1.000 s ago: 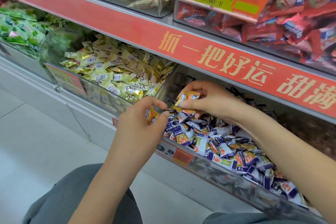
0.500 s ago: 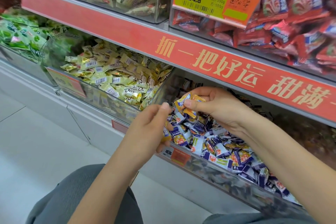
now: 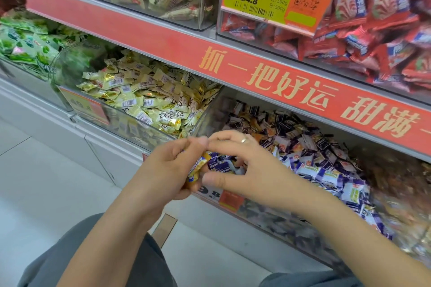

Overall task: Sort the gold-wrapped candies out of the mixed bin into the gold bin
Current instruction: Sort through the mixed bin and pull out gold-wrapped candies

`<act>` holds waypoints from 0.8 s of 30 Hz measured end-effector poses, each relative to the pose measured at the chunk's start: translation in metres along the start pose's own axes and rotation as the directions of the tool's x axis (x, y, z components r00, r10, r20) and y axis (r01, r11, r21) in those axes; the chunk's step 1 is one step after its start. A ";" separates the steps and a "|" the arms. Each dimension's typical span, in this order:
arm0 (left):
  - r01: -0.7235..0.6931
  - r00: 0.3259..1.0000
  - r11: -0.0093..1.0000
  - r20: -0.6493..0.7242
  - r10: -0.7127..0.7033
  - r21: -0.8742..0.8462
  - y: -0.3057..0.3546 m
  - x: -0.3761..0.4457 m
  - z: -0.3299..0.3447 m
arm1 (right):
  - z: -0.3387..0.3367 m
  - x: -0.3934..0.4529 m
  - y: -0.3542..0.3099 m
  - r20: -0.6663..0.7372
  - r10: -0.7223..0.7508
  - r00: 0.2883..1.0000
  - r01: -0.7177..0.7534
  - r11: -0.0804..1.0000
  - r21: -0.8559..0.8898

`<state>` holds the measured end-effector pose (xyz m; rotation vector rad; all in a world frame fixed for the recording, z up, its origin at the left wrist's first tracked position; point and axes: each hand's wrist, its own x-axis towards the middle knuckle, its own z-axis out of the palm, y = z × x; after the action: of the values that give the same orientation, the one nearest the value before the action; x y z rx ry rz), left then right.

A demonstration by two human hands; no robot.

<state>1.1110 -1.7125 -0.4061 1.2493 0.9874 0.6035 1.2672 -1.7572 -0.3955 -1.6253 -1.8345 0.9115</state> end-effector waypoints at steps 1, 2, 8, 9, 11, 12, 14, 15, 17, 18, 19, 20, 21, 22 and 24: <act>-0.027 0.999 0.995 -0.042 0.031 0.094 -0.003 0.001 -0.002 | -0.008 0.003 0.007 -0.043 0.038 0.998 -0.037 0.999 0.022; -0.042 0.995 0.985 -0.082 0.056 0.168 -0.006 0.002 -0.004 | -0.017 0.009 0.017 -0.130 0.097 0.987 -0.095 0.995 0.019; -0.070 0.983 0.953 -0.142 0.117 0.296 -0.013 0.006 -0.005 | -0.071 0.059 0.086 -0.108 0.334 0.936 -0.349 0.849 -0.397; -0.070 0.984 0.950 -0.135 0.117 0.305 -0.014 0.006 -0.005 | -0.074 0.065 0.090 -0.013 0.361 0.933 -0.323 0.817 -0.479; -0.073 0.986 0.946 -0.119 0.116 0.317 -0.014 0.007 -0.004 | -0.076 0.077 0.095 0.092 0.405 0.910 -0.281 0.764 -0.581; -0.074 0.988 0.944 -0.108 0.115 0.322 -0.014 0.007 -0.004 | -0.076 0.082 0.098 0.109 0.414 0.904 -0.275 0.755 -0.595; -0.078 0.989 0.941 -0.090 0.113 0.329 -0.015 0.009 -0.004 | -0.076 0.091 0.104 0.131 0.429 0.894 -0.274 0.754 -0.597; -0.078 0.990 0.941 -0.083 0.111 0.329 -0.015 0.010 -0.004 | -0.076 0.093 0.105 0.145 0.441 0.885 -0.281 0.757 -0.590; -0.079 0.991 0.940 -0.074 0.109 0.331 -0.016 0.011 -0.004 | -0.074 0.094 0.109 0.163 0.460 0.873 -0.307 0.777 -0.550; -0.079 0.991 0.939 -0.074 0.110 0.334 -0.016 0.011 -0.004 | -0.072 0.093 0.111 0.169 0.446 0.879 -0.309 0.803 -0.509; -0.078 0.991 0.939 -0.078 0.111 0.336 -0.016 0.011 -0.004 | -0.069 0.092 0.112 0.167 0.419 0.892 -0.304 0.832 -0.464; -0.078 0.990 0.939 -0.083 0.112 0.334 -0.015 0.011 -0.004 | -0.065 0.090 0.114 0.151 0.392 0.907 -0.301 0.857 -0.419; -0.078 0.990 0.941 -0.087 0.113 0.329 -0.015 0.011 -0.004 | -0.062 0.089 0.117 0.123 0.366 0.923 -0.298 0.878 -0.375; -0.078 0.990 0.943 -0.088 0.112 0.323 -0.015 0.011 -0.004 | -0.060 0.089 0.119 0.091 0.342 0.935 -0.295 0.895 -0.335; -0.077 0.991 0.945 -0.079 0.108 0.317 -0.014 0.011 -0.003 | -0.059 0.089 0.121 0.054 0.309 0.949 -0.282 0.916 -0.285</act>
<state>1.1120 -1.7051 -0.4225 1.5674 1.1409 0.5985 1.3764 -1.6544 -0.4555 -2.1103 -1.8775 0.9056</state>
